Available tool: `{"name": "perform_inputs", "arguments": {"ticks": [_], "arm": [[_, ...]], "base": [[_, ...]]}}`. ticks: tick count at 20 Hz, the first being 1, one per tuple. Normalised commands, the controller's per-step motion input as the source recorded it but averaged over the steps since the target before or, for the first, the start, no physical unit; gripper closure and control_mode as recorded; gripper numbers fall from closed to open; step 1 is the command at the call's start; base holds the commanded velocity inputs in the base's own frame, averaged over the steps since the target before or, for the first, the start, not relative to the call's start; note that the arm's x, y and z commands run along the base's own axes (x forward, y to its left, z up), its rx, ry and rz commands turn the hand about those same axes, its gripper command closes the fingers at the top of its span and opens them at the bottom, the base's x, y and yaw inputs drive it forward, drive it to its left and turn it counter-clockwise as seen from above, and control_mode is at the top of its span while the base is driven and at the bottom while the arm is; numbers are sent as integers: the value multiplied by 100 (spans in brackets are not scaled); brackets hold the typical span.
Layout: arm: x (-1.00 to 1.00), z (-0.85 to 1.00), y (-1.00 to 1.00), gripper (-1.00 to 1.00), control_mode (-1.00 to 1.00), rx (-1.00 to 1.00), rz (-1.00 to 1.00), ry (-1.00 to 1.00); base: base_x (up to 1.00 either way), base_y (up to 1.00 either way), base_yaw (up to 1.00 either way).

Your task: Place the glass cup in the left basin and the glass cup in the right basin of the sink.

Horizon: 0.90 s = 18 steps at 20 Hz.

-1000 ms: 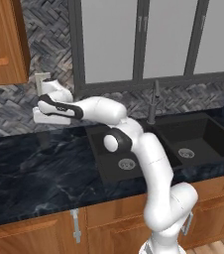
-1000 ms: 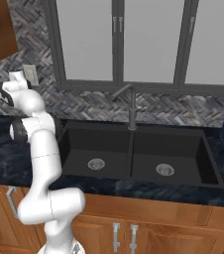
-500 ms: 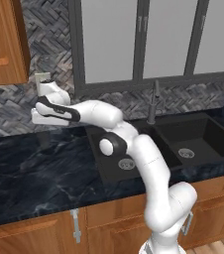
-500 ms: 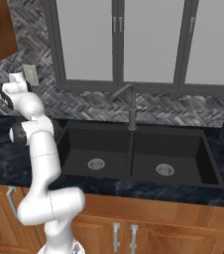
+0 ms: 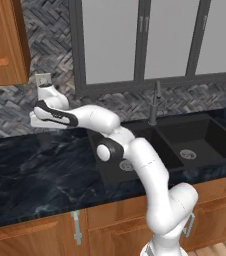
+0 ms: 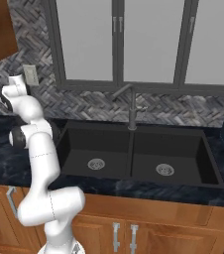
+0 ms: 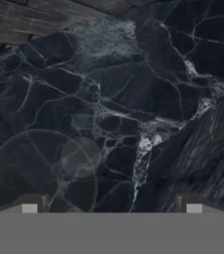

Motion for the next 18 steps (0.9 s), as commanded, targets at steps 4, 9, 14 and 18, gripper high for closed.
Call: {"name": "perform_inputs", "arguments": {"ticks": [4, 9, 14, 18], "arm": [[14, -9, 7, -100, -100, 0, 0, -2], [16, -6, 0, -100, -100, 0, 0, -1], [16, -5, 2, -100, -100, 0, 0, -1], [9, -9, 11, -100, -100, 0, 0, 0]], "base": [[0, 0, 0], [0, 0, 0], [0, 0, 0], [0, 0, 0]]}}
